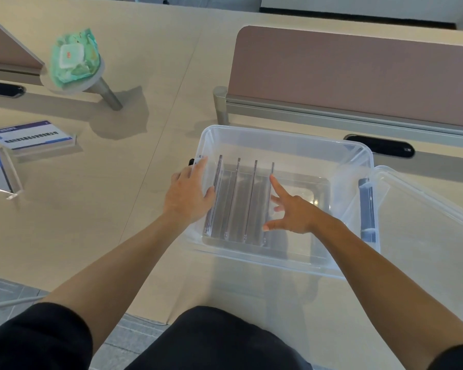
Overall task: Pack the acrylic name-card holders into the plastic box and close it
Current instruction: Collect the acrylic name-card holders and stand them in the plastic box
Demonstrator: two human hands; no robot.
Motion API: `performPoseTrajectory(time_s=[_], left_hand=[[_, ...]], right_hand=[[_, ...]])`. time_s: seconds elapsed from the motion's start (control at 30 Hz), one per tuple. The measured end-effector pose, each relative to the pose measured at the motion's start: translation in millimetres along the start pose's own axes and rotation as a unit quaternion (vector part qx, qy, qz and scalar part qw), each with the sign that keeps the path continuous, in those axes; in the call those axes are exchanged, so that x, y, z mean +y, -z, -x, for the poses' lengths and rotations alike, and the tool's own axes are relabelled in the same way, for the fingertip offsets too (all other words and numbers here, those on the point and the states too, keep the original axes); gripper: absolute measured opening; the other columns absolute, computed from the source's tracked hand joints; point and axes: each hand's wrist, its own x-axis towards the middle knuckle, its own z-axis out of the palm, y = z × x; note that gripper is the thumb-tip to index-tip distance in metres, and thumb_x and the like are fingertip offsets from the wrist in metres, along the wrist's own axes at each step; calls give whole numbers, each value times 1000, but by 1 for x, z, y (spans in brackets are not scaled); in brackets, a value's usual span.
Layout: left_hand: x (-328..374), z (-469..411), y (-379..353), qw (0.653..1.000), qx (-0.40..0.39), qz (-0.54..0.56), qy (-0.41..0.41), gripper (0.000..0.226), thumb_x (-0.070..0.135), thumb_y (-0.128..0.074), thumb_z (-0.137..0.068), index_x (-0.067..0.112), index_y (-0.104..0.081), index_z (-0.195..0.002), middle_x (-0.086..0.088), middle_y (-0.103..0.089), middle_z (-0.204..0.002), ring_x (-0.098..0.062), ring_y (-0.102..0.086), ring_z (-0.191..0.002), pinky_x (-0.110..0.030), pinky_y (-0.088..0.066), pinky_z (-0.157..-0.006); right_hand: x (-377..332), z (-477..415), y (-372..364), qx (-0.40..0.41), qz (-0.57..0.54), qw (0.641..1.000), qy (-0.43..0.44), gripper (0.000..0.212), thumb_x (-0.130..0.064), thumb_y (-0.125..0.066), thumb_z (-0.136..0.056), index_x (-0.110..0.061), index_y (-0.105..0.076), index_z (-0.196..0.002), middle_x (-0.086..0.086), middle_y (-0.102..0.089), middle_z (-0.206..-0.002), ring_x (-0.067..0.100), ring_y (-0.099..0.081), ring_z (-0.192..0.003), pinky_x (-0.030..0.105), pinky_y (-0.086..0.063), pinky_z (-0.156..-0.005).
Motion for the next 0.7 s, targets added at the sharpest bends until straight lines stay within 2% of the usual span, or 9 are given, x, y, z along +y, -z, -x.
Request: performPoseTrajectory(time_s=[0.17, 0.2, 0.27, 0.33, 0.37, 0.43, 0.53, 0.7], left_hand=[[-1, 1, 3, 999, -20, 32, 0, 73, 41, -57, -91, 33, -19, -152, -4, -38, -146, -32, -35, -130, -45, -41, -98], [-3, 2, 6, 999, -18, 48, -4, 72, 42, -58, -90, 33, -20, -151, -3, -37, -146, -31, -34, -131, -45, -39, -100], [-6, 7, 13, 996, 3, 83, -17, 66, 40, -59, -90, 31, -28, -147, -2, -40, -142, -29, -35, -131, -46, -37, -105], [-13, 15, 21, 991, 25, 130, -10, 52, 35, -56, -91, 27, -39, -139, 4, -47, -130, -23, -37, -129, -49, -40, -104], [-18, 20, 26, 988, 30, 152, 6, 47, 34, -55, -93, 25, -44, -137, 8, -47, -126, -22, -39, -128, -48, -42, -103], [-36, 30, 34, 982, 30, 180, 47, 44, 33, -55, -95, 19, -50, -136, 4, -52, -130, -21, -48, -124, -41, -42, -103], [-76, 46, 49, 977, 8, 198, 77, 37, 30, -59, -93, 19, -58, -128, 0, -62, -125, -18, -59, -108, -29, -43, -91], [-160, 91, 76, 968, -13, 231, 94, 35, 24, -63, -92, 17, -58, -126, -4, -62, -116, -21, -61, -94, -30, -47, -86]], right_hand=[[-3, 4, 5, 6, 22, 1000, -16, 122, -60, -75, -75, -46, 18, -152, -3, -31, -161, 29, -52, -134, 47, -45, -108], [-7, 5, 10, 20, 46, 998, -22, 115, -63, -72, -77, -43, 11, -154, -2, -38, -158, 30, -53, -132, 48, -46, -107], [-19, 7, 24, 74, 122, 990, -25, 88, -65, -61, -84, -36, -18, -156, -1, -57, -142, 29, -56, -127, 48, -46, -106], [-38, 10, 36, 123, 160, 979, -11, 61, -62, -54, -91, -31, -46, -143, -2, -68, -121, 25, -60, -117, 45, -48, -102], [-50, 11, 39, 138, 156, 978, 0, 53, -61, -53, -92, -30, -53, -136, -3, -70, -115, 24, -61, -112, 44, -49, -99], [-79, 13, 37, 150, 140, 978, 24, 46, -58, -54, -92, -29, -60, -127, -4, -70, -108, 20, -63, -102, 43, -52, -94], [-131, 14, 18, 149, 131, 978, 66, 40, -54, -58, -92, -29, -63, -123, -5, -69, -107, 16, -63, -95, 39, -52, -92], [-229, 5, -32, 127, 179, 970, 99, 36, -48, -61, -93, -26, -64, -120, -5, -68, -108, 17, -63, -96, 34, -50, -90]])
